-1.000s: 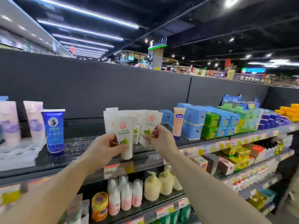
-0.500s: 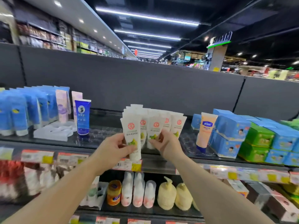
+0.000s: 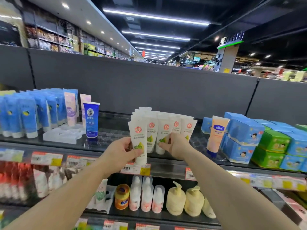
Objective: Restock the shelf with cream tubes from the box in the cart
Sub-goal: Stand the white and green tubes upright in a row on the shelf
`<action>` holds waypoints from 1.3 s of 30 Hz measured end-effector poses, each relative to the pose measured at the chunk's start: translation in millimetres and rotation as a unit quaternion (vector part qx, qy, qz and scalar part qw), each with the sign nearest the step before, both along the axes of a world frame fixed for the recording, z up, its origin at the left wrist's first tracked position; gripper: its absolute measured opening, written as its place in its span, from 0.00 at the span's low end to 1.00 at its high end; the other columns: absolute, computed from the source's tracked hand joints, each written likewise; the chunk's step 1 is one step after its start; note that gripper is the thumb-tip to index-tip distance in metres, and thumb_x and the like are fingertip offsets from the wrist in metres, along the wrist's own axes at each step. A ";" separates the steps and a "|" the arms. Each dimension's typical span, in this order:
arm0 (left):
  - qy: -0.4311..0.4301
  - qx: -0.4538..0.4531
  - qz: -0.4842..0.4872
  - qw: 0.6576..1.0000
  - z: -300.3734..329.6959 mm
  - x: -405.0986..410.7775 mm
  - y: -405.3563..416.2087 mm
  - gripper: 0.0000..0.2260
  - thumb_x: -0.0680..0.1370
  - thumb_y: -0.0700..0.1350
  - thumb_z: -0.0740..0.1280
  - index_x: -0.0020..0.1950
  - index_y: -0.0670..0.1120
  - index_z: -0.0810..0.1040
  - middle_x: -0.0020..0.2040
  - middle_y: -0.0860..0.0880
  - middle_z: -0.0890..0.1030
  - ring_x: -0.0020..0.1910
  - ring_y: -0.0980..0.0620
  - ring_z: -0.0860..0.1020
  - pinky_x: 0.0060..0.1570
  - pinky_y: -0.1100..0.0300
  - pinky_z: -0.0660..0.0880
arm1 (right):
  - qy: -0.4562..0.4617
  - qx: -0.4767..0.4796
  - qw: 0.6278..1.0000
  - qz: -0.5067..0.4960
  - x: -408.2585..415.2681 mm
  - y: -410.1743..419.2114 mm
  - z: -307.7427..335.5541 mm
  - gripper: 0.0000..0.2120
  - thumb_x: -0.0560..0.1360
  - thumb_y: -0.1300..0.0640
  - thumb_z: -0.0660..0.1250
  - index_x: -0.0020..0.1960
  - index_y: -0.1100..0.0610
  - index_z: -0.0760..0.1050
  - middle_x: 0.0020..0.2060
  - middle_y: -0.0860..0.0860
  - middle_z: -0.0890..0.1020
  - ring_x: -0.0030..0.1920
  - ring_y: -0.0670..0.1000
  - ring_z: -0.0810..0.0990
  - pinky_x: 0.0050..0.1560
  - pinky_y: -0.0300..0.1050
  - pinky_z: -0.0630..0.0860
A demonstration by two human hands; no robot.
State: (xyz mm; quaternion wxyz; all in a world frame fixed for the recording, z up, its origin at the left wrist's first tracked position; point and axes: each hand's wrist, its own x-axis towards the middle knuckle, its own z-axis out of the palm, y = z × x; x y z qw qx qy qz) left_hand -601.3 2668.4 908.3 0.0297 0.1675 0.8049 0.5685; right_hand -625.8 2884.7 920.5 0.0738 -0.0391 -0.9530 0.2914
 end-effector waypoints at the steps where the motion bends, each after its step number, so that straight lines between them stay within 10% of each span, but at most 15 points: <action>1: 0.000 -0.003 0.000 1.000 -1.1 -0.2 0.1 0.12 0.77 0.44 0.69 0.58 0.56 0.76 0.52 0.59 0.82 0.50 0.60 0.81 0.37 0.68 0.77 | 0.001 0.001 1.000 -0.003 0.0 0.2 -0.2 0.14 0.76 0.48 0.68 0.54 0.58 0.75 0.49 0.54 0.82 0.49 0.55 0.79 0.55 0.54 0.78; 8: 0.005 0.006 -0.015 1.000 -0.5 -1.6 9.8 0.11 0.76 0.44 0.70 0.56 0.58 0.77 0.52 0.59 0.82 0.49 0.60 0.82 0.40 0.65 0.79 | 0.080 -0.161 0.982 -0.059 25.9 6.0 -3.8 0.17 0.74 0.52 0.72 0.61 0.54 0.76 0.49 0.44 0.81 0.50 0.46 0.79 0.52 0.43 0.77; 18: 0.056 0.041 -0.090 0.993 13.4 -0.1 71.1 0.10 0.75 0.46 0.71 0.57 0.53 0.80 0.50 0.57 0.84 0.51 0.59 0.81 0.52 0.62 0.77 | 0.068 -0.099 0.991 0.066 72.8 17.1 6.0 0.12 0.74 0.53 0.72 0.57 0.45 0.78 0.46 0.37 0.80 0.50 0.40 0.78 0.45 0.33 0.72; 25: 0.307 -0.326 0.012 0.894 -14.1 -9.0 57.3 0.11 0.79 0.54 0.60 0.47 0.53 0.80 0.45 0.56 0.79 0.45 0.54 0.76 0.45 0.54 0.77 | 0.104 -0.093 0.990 -0.031 50.4 40.7 3.2 0.12 0.73 0.52 0.73 0.56 0.49 0.77 0.49 0.42 0.82 0.49 0.43 0.79 0.45 0.37 0.74; 39: 0.342 -0.289 0.015 0.894 -29.9 -13.4 53.2 0.09 0.78 0.52 0.63 0.51 0.51 0.81 0.49 0.56 0.80 0.49 0.57 0.74 0.49 0.62 0.72 | 0.064 -0.030 0.997 -0.034 21.4 33.6 -18.6 0.14 0.75 0.51 0.71 0.58 0.53 0.76 0.55 0.47 0.82 0.54 0.49 0.80 0.51 0.43 0.77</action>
